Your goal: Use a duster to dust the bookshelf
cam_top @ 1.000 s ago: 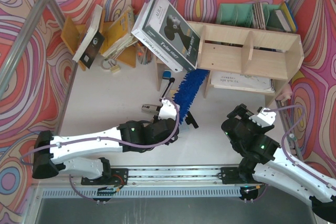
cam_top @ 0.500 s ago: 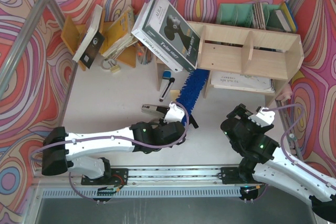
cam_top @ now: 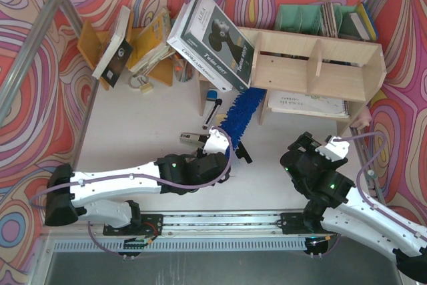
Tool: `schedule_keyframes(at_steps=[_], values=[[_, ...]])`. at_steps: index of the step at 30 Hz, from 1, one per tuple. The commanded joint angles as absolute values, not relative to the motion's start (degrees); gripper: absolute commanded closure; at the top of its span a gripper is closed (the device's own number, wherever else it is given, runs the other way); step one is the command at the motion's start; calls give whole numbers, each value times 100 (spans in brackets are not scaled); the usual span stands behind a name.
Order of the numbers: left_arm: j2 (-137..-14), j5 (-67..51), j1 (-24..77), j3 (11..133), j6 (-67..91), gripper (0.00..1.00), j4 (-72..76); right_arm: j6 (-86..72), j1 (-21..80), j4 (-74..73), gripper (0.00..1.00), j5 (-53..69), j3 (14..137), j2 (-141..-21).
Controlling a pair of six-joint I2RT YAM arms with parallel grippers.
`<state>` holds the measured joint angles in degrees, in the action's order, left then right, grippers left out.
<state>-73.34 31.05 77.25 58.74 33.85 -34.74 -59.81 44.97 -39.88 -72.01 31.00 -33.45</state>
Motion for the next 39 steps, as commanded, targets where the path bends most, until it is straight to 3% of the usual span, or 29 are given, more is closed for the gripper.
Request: schedule_keyframes(at_steps=[1, 13, 26, 33, 39], values=[[-7013, 3114, 7809, 6062, 2935, 100, -3128, -5967, 4489, -3948, 1, -7367, 3061, -3309], [-6413, 2540, 7806, 5564, 2903, 100, -2483, -5956, 4491, -3928, 1, -7355, 3059, -3365], [-7451, 1847, 7807, 5443, 3247, 100, -2854, -5934, 4491, -3914, 1, -7347, 3054, -3364], [-7600, 2363, 7810, 5631, 3330, 100, -3223, -5928, 4487, -3920, 1, -7347, 3060, -3355], [-6586, 3056, 7806, 5469, 3289, 100, -2849, -5921, 4491, -3898, 1, -7332, 3051, -3367]])
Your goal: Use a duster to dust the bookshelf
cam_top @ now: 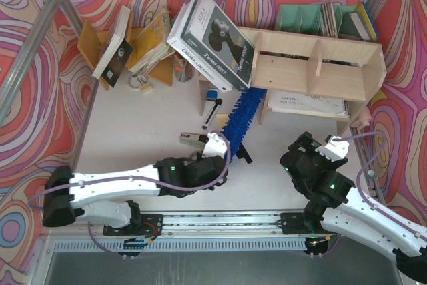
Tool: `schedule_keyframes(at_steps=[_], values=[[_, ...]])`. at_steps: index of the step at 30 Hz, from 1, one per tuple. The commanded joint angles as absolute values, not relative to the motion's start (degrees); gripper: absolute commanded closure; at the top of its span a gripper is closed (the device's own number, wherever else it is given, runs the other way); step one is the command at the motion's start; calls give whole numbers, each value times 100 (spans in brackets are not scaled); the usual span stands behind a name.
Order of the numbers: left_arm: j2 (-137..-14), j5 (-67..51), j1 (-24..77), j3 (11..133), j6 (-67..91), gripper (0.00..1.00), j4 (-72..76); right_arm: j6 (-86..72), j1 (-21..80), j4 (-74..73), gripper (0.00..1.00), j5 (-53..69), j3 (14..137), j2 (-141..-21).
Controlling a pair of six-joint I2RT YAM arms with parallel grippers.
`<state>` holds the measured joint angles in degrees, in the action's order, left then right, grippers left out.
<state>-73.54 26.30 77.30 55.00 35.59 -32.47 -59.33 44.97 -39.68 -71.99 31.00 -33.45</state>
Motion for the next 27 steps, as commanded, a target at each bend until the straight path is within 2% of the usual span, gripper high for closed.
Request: schedule_keyframes(at_steps=[1, 7, 20, 27], values=[[-6326, 3119, 7811, 5412, 3287, 100, -2741, -5921, 4491, -3899, 1, -7338, 3050, -3367], [-5982, 3147, 7808, 5188, 3331, 100, -2543, -5913, 4491, -3869, 1, -7334, 3050, -3382], [-7809, 2235, 7809, 5658, 3430, 100, -3087, -5801, 4488, -3762, 1, -7328, 3041, -3429], [-8167, 2146, 7813, 5921, 3316, 100, -3235, -5785, 4491, -3735, 1, -7337, 3034, -3444]])
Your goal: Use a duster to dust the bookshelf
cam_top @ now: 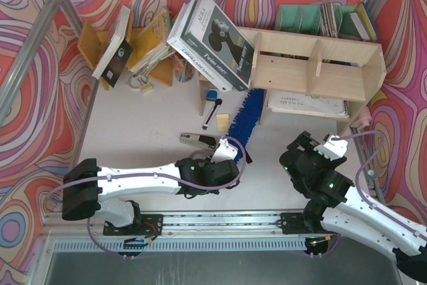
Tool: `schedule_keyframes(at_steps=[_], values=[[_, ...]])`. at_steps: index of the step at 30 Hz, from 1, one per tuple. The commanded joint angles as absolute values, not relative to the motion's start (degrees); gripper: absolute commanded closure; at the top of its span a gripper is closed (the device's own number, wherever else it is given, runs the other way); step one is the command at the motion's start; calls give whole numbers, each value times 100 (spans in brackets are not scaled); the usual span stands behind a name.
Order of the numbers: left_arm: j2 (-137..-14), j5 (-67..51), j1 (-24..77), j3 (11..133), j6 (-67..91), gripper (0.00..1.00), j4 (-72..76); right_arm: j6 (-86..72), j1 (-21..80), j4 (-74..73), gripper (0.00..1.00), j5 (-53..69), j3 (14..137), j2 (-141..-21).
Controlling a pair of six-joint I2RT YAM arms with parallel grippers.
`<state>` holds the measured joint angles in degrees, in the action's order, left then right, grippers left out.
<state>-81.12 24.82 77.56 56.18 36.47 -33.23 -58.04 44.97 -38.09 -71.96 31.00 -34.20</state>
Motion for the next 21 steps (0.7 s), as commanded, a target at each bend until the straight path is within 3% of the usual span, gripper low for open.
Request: schedule_keyframes(at_steps=[1, 13, 21], values=[[-8154, 2171, 7811, 5954, 3306, 100, -3247, -5790, 4490, -3736, 1, -7338, 3032, -3445], [-6998, 2486, 7844, 5812, 3643, 100, -3119, -5783, 4491, -3736, 1, -7330, 3034, -3401], [-7224, 2192, 7878, 5612, 3835, 100, -3587, -5757, 4491, -3745, 1, -7316, 3041, -3437]])
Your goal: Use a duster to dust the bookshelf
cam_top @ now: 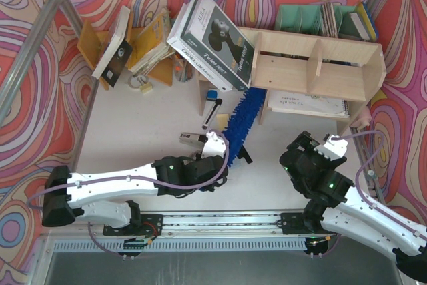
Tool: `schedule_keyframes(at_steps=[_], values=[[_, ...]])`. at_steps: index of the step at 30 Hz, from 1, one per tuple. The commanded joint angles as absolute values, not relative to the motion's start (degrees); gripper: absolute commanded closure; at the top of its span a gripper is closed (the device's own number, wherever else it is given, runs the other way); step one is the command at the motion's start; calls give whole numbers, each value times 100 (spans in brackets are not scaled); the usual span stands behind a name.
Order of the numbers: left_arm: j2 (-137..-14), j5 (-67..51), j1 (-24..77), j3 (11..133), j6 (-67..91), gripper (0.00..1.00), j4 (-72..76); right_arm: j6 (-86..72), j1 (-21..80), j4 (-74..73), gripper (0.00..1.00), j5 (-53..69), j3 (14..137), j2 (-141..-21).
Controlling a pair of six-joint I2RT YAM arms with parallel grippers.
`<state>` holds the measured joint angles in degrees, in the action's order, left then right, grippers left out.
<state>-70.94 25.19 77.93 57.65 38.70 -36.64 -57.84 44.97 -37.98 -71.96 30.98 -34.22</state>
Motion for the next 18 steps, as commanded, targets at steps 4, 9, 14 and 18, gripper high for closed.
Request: schedule_keyframes(at_steps=[4, 9, 14, 18], values=[[-7430, 1947, 7883, 5138, 4163, 100, -3656, -5766, 4491, -3727, 1, -7305, 3033, -3419], [-7474, 2031, 7887, 5196, 4146, 100, -3639, -5758, 4491, -3733, 1, -7303, 3032, -3419], [-7179, 2440, 7893, 5408, 3897, 100, -3549, -5759, 4491, -3736, 1, -7297, 3033, -3410], [-6774, 2765, 7896, 5470, 3717, 100, -3426, -5766, 4491, -3744, 1, -7299, 3024, -3373]])
